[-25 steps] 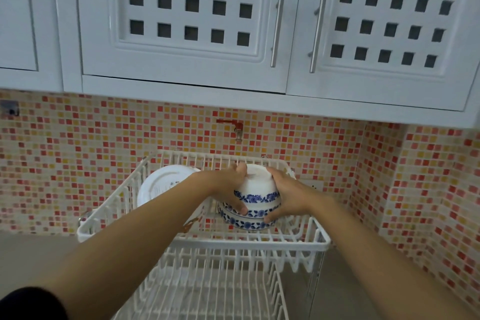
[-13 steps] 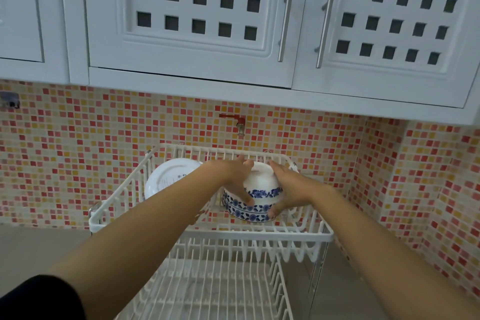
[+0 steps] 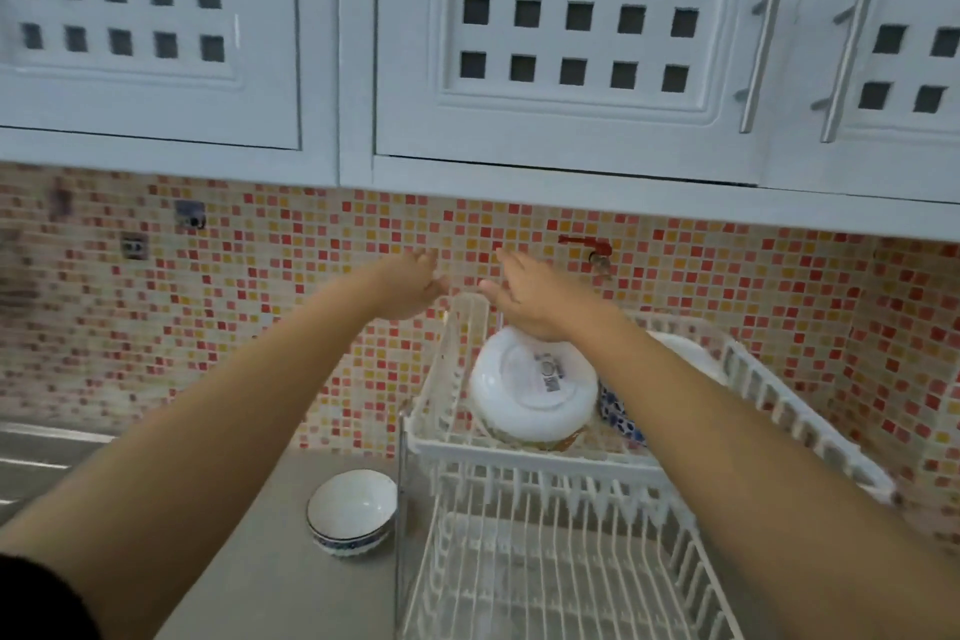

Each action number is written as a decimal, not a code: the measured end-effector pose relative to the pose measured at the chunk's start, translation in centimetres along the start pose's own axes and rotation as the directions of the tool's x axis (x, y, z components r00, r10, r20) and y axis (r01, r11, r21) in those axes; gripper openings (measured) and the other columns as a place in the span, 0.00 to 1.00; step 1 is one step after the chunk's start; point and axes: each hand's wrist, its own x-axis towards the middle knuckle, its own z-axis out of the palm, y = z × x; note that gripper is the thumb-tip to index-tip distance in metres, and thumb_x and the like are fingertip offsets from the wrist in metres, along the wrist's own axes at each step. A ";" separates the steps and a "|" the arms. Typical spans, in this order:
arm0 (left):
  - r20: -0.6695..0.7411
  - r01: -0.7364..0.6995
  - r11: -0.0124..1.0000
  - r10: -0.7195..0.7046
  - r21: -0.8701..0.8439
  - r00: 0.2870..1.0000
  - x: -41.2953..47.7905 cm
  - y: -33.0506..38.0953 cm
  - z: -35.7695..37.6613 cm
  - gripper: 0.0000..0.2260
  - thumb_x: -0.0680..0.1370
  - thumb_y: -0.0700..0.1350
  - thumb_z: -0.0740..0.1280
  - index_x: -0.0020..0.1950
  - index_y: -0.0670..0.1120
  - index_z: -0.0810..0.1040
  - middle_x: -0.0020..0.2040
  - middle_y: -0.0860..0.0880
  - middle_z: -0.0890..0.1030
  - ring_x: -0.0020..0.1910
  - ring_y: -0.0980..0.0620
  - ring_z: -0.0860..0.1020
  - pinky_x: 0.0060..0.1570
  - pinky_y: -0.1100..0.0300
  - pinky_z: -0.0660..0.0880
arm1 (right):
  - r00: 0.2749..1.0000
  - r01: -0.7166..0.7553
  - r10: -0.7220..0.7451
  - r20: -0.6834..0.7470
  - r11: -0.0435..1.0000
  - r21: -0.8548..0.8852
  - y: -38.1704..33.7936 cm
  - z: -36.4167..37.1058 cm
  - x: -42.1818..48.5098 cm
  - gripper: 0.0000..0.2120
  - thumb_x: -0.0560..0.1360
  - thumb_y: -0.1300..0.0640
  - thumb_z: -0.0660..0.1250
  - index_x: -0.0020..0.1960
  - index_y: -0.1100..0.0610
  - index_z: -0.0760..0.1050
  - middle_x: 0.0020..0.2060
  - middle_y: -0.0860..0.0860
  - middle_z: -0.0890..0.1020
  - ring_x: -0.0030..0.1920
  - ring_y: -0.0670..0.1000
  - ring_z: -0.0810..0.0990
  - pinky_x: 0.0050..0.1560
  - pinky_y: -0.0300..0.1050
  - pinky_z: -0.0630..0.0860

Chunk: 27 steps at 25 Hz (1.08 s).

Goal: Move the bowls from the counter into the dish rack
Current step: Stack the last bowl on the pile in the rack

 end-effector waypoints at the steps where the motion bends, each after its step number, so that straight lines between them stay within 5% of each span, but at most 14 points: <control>1: 0.027 0.021 1.000 -0.022 0.006 0.999 -0.6 -2.0 0.2 0.25 0.83 0.51 0.47 0.77 0.39 0.48 0.78 0.41 0.48 0.78 0.44 0.48 0.75 0.51 0.49 | 1.000 0.005 -0.005 0.000 1.000 0.005 -2.1 0.4 1.3 0.31 0.81 0.41 0.46 0.77 0.58 0.47 0.77 0.55 0.53 0.76 0.55 0.54 0.74 0.55 0.56; 6: 0.093 0.201 0.979 -0.202 0.028 0.975 -3.0 -13.9 1.6 0.26 0.83 0.52 0.46 0.77 0.40 0.48 0.78 0.41 0.49 0.78 0.44 0.50 0.75 0.50 0.50 | 1.000 -0.012 0.011 0.016 0.996 0.087 -13.6 3.6 8.1 0.31 0.81 0.42 0.47 0.76 0.60 0.50 0.76 0.58 0.55 0.75 0.58 0.56 0.73 0.56 0.58; 13: 0.209 0.263 0.964 -0.250 -0.036 0.945 -4.2 -24.8 7.6 0.28 0.82 0.56 0.48 0.76 0.40 0.53 0.77 0.41 0.57 0.76 0.41 0.57 0.74 0.47 0.56 | 0.949 -0.314 0.305 0.074 0.917 0.246 -20.8 13.6 12.0 0.30 0.81 0.46 0.49 0.76 0.62 0.48 0.76 0.59 0.55 0.75 0.59 0.56 0.73 0.55 0.59; 21: 0.405 0.239 0.946 -0.135 -0.219 0.904 -2.9 -25.1 23.0 0.26 0.83 0.52 0.49 0.73 0.34 0.60 0.72 0.36 0.66 0.71 0.39 0.66 0.68 0.49 0.64 | 0.690 -0.724 0.659 0.299 0.630 0.282 -19.3 28.0 8.6 0.30 0.81 0.49 0.51 0.76 0.65 0.47 0.75 0.61 0.55 0.73 0.61 0.59 0.70 0.54 0.63; 27: 0.478 0.378 0.866 -0.193 -0.327 0.857 -1.2 -22.8 35.0 0.24 0.82 0.53 0.50 0.69 0.35 0.65 0.67 0.36 0.73 0.65 0.39 0.72 0.63 0.51 0.69 | 0.518 -0.855 0.762 0.389 0.468 0.223 -17.1 37.3 6.6 0.30 0.78 0.44 0.57 0.72 0.64 0.60 0.69 0.60 0.69 0.68 0.59 0.69 0.66 0.52 0.68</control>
